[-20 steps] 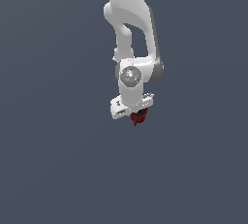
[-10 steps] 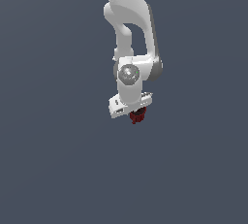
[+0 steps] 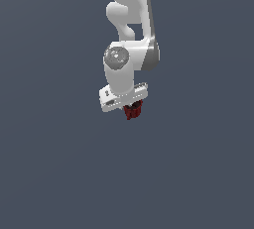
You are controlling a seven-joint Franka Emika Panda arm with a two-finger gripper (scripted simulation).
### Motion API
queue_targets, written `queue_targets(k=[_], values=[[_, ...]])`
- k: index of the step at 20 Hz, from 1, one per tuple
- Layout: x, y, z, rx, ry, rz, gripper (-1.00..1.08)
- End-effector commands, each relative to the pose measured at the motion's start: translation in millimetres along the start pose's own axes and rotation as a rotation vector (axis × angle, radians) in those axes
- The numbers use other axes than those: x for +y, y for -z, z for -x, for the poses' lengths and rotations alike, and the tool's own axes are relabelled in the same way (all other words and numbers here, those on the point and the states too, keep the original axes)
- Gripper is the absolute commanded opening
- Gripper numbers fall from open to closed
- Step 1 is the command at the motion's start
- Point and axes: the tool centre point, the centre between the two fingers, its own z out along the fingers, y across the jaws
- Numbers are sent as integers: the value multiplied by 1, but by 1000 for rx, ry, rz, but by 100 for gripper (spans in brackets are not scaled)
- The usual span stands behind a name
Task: Pick up the object and move it to a goal position.
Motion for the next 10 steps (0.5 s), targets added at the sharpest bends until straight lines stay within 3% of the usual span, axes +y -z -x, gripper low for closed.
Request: queue_targets(k=[1,10], values=[[12,24,10,3,-1,1,-100],[59,116,52,3,-1,0,-100]])
